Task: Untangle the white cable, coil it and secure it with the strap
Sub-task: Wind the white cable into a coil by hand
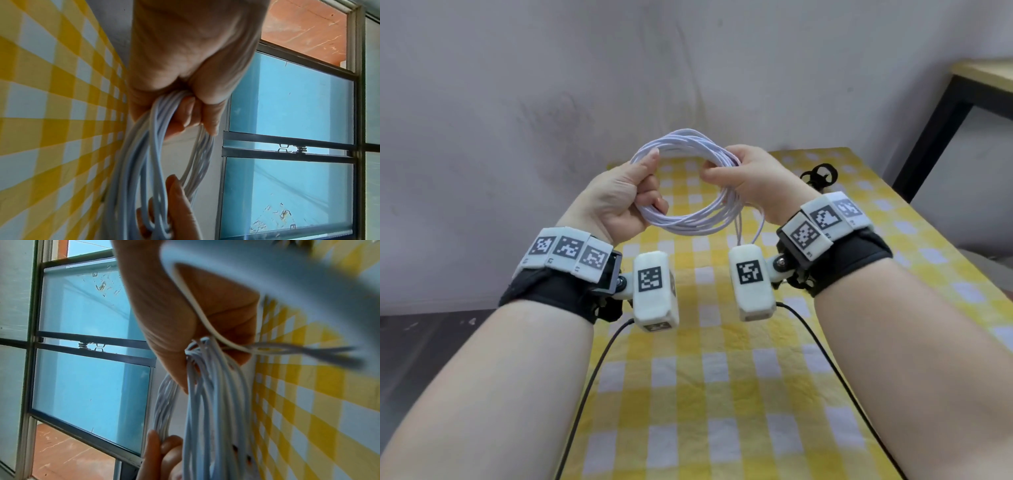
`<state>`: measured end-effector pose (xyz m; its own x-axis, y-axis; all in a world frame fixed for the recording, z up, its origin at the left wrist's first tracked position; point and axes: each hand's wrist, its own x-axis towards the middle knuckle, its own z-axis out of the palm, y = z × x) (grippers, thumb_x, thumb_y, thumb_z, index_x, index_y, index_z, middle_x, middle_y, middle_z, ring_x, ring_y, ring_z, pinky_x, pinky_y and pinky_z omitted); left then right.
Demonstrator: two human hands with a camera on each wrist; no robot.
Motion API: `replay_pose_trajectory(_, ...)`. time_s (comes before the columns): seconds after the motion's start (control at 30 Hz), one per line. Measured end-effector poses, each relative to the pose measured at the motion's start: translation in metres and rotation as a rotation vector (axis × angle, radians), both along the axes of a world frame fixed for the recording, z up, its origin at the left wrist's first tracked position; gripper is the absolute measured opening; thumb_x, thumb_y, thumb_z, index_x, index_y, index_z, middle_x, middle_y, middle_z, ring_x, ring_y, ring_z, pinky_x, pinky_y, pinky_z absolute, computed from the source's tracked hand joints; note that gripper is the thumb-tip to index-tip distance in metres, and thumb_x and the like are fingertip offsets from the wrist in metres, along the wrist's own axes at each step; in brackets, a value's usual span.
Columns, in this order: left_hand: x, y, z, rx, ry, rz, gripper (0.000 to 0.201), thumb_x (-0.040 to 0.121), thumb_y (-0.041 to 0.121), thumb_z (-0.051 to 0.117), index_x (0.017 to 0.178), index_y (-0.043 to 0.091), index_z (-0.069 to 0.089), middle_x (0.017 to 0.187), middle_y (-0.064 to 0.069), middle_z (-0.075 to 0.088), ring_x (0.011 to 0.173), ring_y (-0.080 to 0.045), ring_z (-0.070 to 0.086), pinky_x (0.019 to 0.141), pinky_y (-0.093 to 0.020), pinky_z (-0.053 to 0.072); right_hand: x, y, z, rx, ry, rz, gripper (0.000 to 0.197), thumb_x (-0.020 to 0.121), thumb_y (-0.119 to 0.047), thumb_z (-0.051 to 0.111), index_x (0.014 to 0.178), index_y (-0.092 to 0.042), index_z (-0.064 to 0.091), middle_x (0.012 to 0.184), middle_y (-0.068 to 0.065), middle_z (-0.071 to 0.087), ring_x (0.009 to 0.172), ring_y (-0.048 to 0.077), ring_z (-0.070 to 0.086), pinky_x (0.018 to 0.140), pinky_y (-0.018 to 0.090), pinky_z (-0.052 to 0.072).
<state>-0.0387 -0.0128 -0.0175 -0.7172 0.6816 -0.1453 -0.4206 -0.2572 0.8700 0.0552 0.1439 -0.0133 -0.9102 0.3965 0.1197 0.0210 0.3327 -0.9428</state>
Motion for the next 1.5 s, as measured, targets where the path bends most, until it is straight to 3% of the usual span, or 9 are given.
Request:
replay_pose_trajectory(0.2,-0.003,0.013,-0.019,0.125,-0.065,0.104,0.028,0.094,0.027,0.053,0.068,0.021,0.045,0.043,0.008,0.024,0.035,-0.007,0.025,0.048,-0.018,0.04,0.0,0.002,-0.016,-0.146,-0.092,0.036,0.01,0.086,-0.011,0.063,0.088,-0.015,0.054,0.076,0.005,0.056,0.066,0.017,0.055,0.066,0.03,0.048)
replay_pose_trajectory(0.4,-0.004,0.022,-0.034,0.238,-0.173,0.12,0.03,0.096,0.032,0.048,0.069,0.02,0.046,0.044,0.007,0.028,0.038,-0.008,0.031,0.063,-0.025,0.041,-0.003,-0.002,-0.033,-0.351,-0.092,0.012,0.013,0.09,-0.024,0.063,0.091,-0.016,0.052,0.08,0.008,0.063,0.067,0.021,0.063,0.071,0.034,0.054)
replay_pose_trajectory(0.57,-0.004,0.019,-0.041,0.089,-0.118,0.017,0.035,0.096,0.032,0.047,0.064,0.017,0.046,0.052,0.003,0.043,0.051,-0.011,0.046,0.075,-0.034,0.051,-0.005,-0.001,-0.042,-0.337,-0.064,-0.058,0.005,0.097,-0.019,0.051,0.095,-0.015,0.049,0.073,0.006,0.063,0.056,0.014,0.063,0.052,0.026,0.054)
replay_pose_trajectory(0.7,-0.007,0.011,-0.04,-0.091,-0.029,-0.056,0.015,0.091,0.02,0.056,0.076,0.014,0.054,0.061,0.0,0.052,0.055,-0.013,0.053,0.077,-0.035,0.057,-0.005,0.01,-0.048,-0.192,-0.058,-0.056,0.005,0.097,-0.016,0.047,0.094,-0.018,0.049,0.064,-0.002,0.059,0.05,0.012,0.054,0.048,0.024,0.043)
replay_pose_trajectory(0.77,-0.01,0.007,-0.039,-0.166,0.059,-0.107,0.007,0.085,0.018,0.06,0.089,0.013,0.056,0.065,0.001,0.053,0.054,-0.011,0.054,0.073,-0.033,0.057,-0.004,0.013,-0.049,-0.098,-0.091,0.018,0.009,0.097,-0.015,0.046,0.091,-0.02,0.05,0.062,-0.003,0.058,0.052,0.014,0.05,0.049,0.026,0.04)
replay_pose_trajectory(0.83,-0.014,0.004,-0.039,-0.265,0.183,-0.164,0.023,0.078,0.02,0.062,0.099,0.011,0.056,0.07,0.001,0.054,0.052,-0.01,0.053,0.063,-0.028,0.056,-0.003,0.012,-0.049,-0.004,-0.13,0.115,0.012,0.097,-0.013,0.046,0.087,-0.019,0.049,0.061,-0.002,0.055,0.05,0.013,0.048,0.047,0.027,0.037)
replay_pose_trajectory(1.03,-0.014,0.005,-0.039,-0.418,0.458,-0.18,0.004,0.088,0.015,0.059,0.091,0.015,0.062,0.066,0.003,0.053,0.048,-0.008,0.044,0.047,-0.021,0.042,-0.007,0.002,-0.043,0.277,-0.227,0.196,0.005,0.094,-0.016,0.051,0.096,-0.016,0.056,0.065,-0.003,0.057,0.058,0.012,0.052,0.05,0.022,0.039)
replay_pose_trajectory(1.27,-0.01,0.01,-0.042,-0.373,0.345,-0.243,0.052,0.065,0.067,0.051,0.074,0.015,0.05,0.05,0.008,0.027,0.038,-0.006,0.023,0.039,-0.018,0.028,-0.013,0.005,-0.045,0.233,-0.087,0.077,0.02,0.079,-0.016,0.072,0.097,-0.009,0.065,0.073,-0.004,0.059,0.064,0.006,0.054,0.065,0.025,0.047)
replay_pose_trajectory(1.5,-0.013,0.014,-0.042,-0.243,0.25,-0.118,0.047,0.093,0.052,0.043,0.059,0.021,0.036,0.045,0.009,0.023,0.035,-0.006,0.018,0.035,-0.018,0.021,-0.013,0.007,-0.046,0.226,-0.223,0.067,0.03,0.075,-0.019,0.072,0.101,-0.012,0.06,0.081,0.0,0.061,0.069,0.012,0.055,0.062,0.029,0.044)
